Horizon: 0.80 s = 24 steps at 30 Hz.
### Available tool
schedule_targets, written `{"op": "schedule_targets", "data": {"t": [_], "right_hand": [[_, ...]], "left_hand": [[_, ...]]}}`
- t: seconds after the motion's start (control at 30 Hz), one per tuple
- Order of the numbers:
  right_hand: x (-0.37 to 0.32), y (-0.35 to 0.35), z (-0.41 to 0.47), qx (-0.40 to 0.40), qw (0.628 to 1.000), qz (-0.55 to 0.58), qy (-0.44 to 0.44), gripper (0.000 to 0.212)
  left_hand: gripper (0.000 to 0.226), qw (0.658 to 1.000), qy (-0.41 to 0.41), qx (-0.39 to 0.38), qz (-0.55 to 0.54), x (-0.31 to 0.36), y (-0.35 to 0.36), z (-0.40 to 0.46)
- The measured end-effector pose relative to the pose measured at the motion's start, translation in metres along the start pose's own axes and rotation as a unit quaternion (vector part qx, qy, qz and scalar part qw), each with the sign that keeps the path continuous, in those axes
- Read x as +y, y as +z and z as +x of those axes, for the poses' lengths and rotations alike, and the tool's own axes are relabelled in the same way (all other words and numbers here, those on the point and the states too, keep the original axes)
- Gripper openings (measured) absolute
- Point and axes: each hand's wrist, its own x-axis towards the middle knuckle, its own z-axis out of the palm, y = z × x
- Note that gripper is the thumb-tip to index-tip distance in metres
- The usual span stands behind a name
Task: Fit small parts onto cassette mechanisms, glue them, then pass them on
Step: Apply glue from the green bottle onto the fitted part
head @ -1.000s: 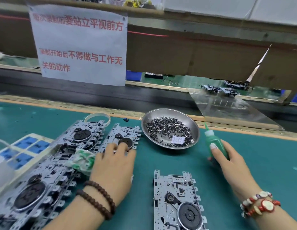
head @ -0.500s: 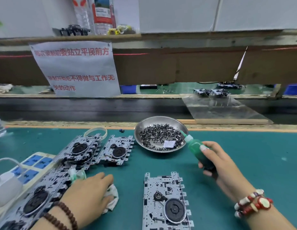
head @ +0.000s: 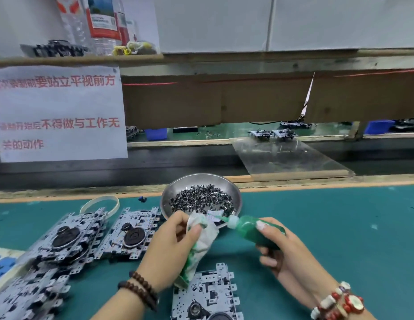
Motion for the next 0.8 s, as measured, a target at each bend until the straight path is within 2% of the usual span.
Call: {"op": "schedule_targets", "data": {"t": [0.1, 0.2, 0.33, 0.47, 0.6, 0.63, 0.8], "right_hand": [[0.002, 0.001, 0.001, -0.003, 1.0, -0.023, 0.004, 0.021], [0.004, 0.001, 0.002, 0.011, 0.997, -0.073, 0.014, 0.029], [0.007, -0.001, 0.005, 0.029, 0.994, -0.1, 0.016, 0.036], [0.009, 0.0, 0.007, 0.051, 0.996, -0.074, 0.014, 0.039], [0.009, 0.007, 0.006, 0.05, 0.999, 0.019, 0.005, 0.009], [0.009, 0.008, 0.006, 0.048, 0.998, 0.041, 0.006, 0.009], [0.013, 0.008, 0.004, 0.058, 0.998, 0.034, 0.012, 0.032]], "left_hand": [[0.005, 0.993, -0.037, -0.042, -0.109, -0.007, 0.002, 0.002], [0.013, 0.971, -0.061, -0.074, -0.22, -0.011, 0.002, 0.002], [0.025, 0.948, -0.069, -0.11, -0.29, -0.016, 0.0, 0.002], [0.021, 0.946, -0.052, -0.135, -0.29, -0.017, -0.002, 0.001], [0.016, 0.959, -0.039, -0.137, -0.245, -0.017, 0.0, -0.002], [0.015, 0.964, -0.034, -0.131, -0.229, -0.017, 0.0, -0.003], [0.019, 0.984, 0.005, -0.081, -0.161, -0.017, 0.002, -0.004]]}}
